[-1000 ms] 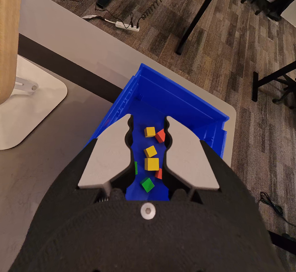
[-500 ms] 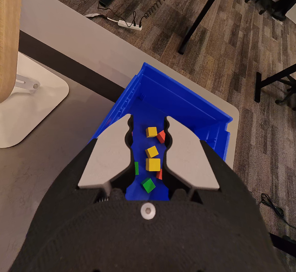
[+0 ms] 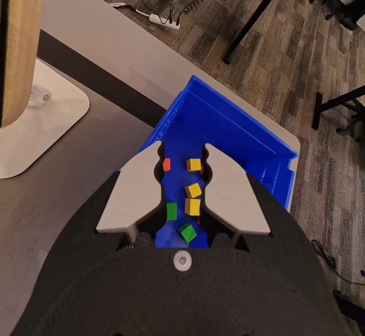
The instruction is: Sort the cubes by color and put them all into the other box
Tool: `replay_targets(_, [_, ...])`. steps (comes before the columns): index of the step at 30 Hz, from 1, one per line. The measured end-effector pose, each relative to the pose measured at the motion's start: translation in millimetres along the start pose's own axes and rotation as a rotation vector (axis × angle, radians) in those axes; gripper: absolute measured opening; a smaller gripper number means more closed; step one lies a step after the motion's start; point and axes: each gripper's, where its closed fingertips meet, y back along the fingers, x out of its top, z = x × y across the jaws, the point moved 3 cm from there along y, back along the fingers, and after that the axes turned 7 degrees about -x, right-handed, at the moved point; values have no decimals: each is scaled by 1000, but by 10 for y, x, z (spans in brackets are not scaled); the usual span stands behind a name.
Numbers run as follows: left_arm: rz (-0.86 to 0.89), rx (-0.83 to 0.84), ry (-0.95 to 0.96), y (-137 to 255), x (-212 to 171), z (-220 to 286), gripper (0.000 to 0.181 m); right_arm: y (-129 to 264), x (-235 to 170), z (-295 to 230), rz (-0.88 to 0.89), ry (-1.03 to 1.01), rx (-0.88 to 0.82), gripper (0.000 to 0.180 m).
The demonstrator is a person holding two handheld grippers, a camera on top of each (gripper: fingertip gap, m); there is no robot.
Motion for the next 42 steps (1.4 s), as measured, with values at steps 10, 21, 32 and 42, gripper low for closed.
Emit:
replay_targets(10, [-421,-86,-156,-406,-194,-248,40,-16,12,-46,3,13,19,35])
replay_targets(21, [-522,-153,-156,-575,-255,-321,1,14,54,-85,18,29,26,34])
replay_targets(32, [-309,-95,-172,-278,-155,-271,0,200,188,-99,79,33,38,32])
replay_targets(42, [-531,-53,-261,-630,-347,-423,39,237,229,-134,96,37,55,32])
